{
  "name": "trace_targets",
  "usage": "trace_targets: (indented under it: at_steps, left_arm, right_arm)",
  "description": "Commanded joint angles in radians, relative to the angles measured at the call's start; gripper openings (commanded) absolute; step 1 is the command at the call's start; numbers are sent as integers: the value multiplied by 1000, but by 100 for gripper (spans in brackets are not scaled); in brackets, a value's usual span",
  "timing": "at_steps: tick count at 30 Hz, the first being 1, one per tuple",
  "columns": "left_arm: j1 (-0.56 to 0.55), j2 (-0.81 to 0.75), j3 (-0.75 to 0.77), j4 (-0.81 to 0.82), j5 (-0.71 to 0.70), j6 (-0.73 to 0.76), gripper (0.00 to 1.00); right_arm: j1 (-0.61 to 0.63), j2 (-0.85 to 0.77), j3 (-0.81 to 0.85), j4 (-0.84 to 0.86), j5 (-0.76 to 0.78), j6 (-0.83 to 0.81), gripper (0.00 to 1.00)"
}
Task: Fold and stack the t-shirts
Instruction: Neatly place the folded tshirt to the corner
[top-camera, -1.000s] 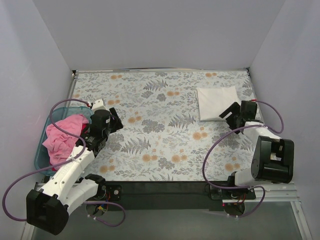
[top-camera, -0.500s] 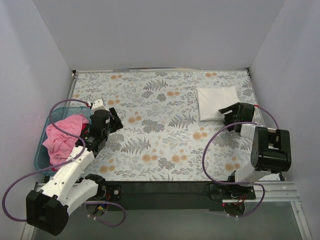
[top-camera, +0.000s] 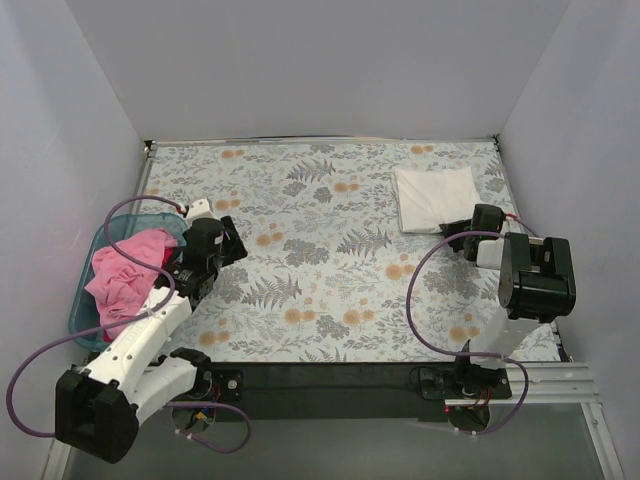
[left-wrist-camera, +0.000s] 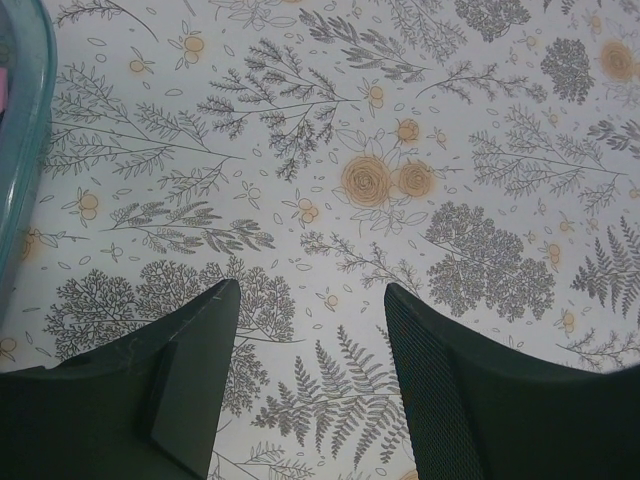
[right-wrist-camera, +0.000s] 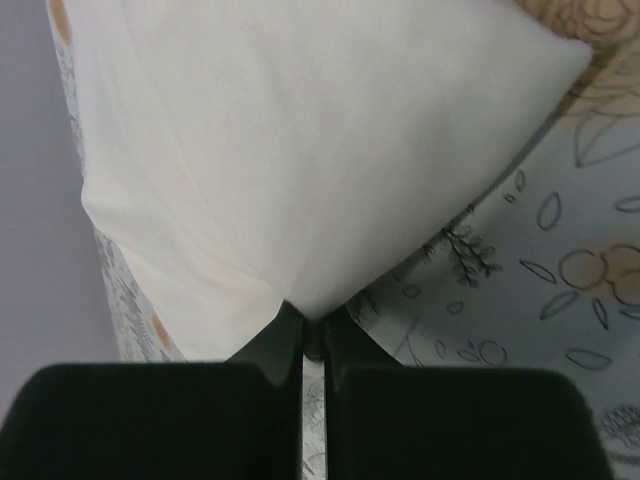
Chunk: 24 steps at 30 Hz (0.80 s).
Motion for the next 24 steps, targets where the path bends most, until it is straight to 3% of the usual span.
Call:
trace_targets:
  at_steps: [1, 5, 16, 21, 24]
  left_arm:
    - [0, 21, -2, 3, -26, 14, 56]
    - [0, 53, 4, 2, -34, 14, 56]
    - [0, 128, 17, -3, -53, 14, 56]
    - [0, 145, 21, 0, -42, 14, 56]
    - [0, 142, 19, 0, -39, 14, 56]
  right_arm:
    - [-12, 69, 76, 48, 83, 48, 1]
    - [-35, 166, 168, 79, 80, 51, 1]
    - [-105, 456, 621, 66, -7, -17, 1]
    - [-131, 534, 690, 47, -67, -42, 1]
    - [-148, 531, 701, 14, -81, -93, 23]
